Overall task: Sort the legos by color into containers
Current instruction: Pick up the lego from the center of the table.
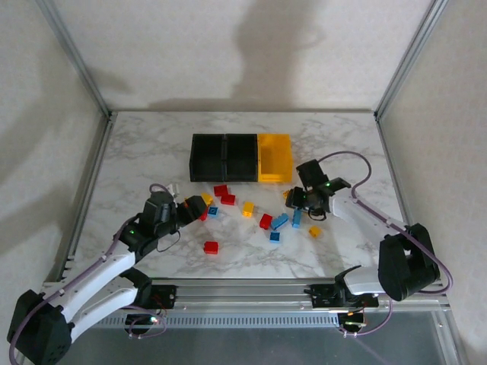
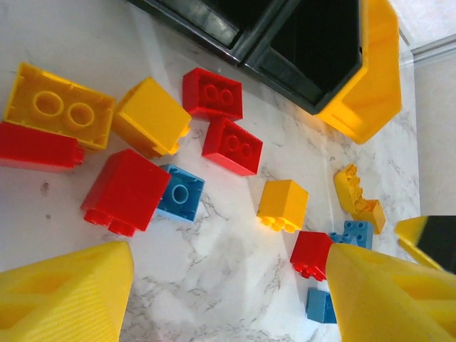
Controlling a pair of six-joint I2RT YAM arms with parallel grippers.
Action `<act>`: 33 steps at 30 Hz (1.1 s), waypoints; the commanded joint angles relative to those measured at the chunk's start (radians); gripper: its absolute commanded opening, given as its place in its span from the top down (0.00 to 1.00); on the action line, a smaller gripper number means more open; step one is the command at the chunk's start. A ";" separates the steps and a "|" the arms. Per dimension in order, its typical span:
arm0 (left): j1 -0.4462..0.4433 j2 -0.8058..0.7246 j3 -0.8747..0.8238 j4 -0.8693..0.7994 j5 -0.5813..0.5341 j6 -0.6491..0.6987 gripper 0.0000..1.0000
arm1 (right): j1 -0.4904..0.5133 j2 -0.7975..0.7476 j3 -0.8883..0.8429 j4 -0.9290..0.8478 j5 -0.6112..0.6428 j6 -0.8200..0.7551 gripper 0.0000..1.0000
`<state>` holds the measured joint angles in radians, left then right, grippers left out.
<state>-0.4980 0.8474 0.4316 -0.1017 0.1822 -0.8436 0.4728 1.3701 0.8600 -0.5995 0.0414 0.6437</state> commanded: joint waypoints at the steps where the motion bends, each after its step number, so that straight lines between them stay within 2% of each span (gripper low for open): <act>1: -0.039 0.029 0.031 0.013 -0.058 -0.024 0.29 | 0.015 0.021 -0.027 -0.021 0.047 0.042 0.43; 9: -0.127 0.096 0.064 0.024 -0.110 -0.025 0.27 | 0.018 0.059 -0.084 0.061 0.023 0.061 0.52; 14: -0.161 0.119 0.062 0.033 -0.136 -0.048 0.27 | 0.019 0.082 -0.087 0.080 0.009 0.048 0.54; 18: -0.184 0.131 0.071 0.031 -0.152 -0.051 0.27 | 0.019 0.098 -0.086 0.090 0.007 0.044 0.62; 22: -0.194 0.148 0.083 0.035 -0.158 -0.050 0.26 | 0.018 0.107 -0.082 0.093 0.009 0.039 0.61; 24: -0.198 0.163 0.089 0.035 -0.155 -0.046 0.26 | 0.018 0.113 -0.081 0.092 0.012 0.040 0.57; 29: -0.208 0.196 0.104 0.040 -0.154 -0.040 0.26 | 0.019 0.129 -0.086 0.102 0.013 0.040 0.52; 33: -0.214 0.220 0.114 0.050 -0.150 -0.039 0.26 | 0.018 0.140 -0.083 0.106 0.014 0.041 0.53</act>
<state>-0.7017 1.0550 0.5144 -0.0784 0.0513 -0.8841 0.4831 1.4906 0.7849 -0.4908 0.0517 0.6846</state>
